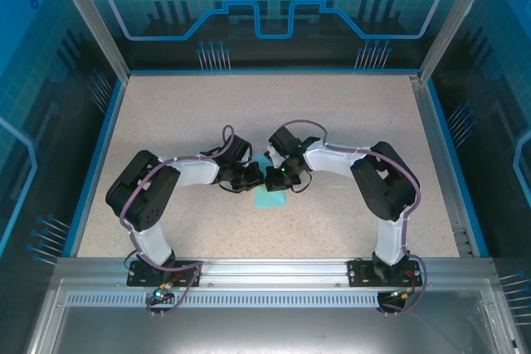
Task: Fold a paper plane with a square sheet of paper (pick it up from the middle)
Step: Fold the triangle a second time at the center of the table.
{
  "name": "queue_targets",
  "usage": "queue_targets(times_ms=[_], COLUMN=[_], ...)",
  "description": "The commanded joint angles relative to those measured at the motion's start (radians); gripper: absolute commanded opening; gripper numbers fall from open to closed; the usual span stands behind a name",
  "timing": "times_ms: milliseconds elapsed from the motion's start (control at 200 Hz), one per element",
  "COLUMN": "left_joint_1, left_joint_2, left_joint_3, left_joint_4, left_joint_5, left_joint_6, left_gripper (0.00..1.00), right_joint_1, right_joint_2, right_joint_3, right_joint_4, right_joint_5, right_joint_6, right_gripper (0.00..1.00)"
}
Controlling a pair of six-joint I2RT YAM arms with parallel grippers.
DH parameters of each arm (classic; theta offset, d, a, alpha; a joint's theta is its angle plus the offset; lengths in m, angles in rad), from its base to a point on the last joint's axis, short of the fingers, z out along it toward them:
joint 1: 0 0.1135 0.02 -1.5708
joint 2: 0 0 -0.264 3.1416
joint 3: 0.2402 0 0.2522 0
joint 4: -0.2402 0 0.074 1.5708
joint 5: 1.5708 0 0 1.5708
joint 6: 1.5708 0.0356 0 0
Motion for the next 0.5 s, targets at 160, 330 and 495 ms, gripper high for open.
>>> queue_targets(times_ms=[160, 330, 495], left_joint_1=[0.014, 0.015, 0.015], left_joint_2=[0.050, 0.052, 0.055], left_joint_3=[-0.009, -0.009, -0.009], left_joint_4=[-0.093, -0.101, -0.112], left_joint_5=[-0.063, -0.071, -0.080], left_joint_6=[-0.034, -0.039, -0.038], left_gripper=[0.09, 0.09, 0.09], right_joint_1=[0.008, 0.000, -0.008], right_joint_2=[0.038, 0.021, -0.014], right_joint_3=[-0.077, -0.108, -0.153], right_joint_4=[-0.025, -0.048, -0.072], right_joint_5=[0.008, 0.019, 0.015], right_joint_6=[-0.035, -0.054, -0.077], right_gripper=[0.08, 0.08, 0.08])
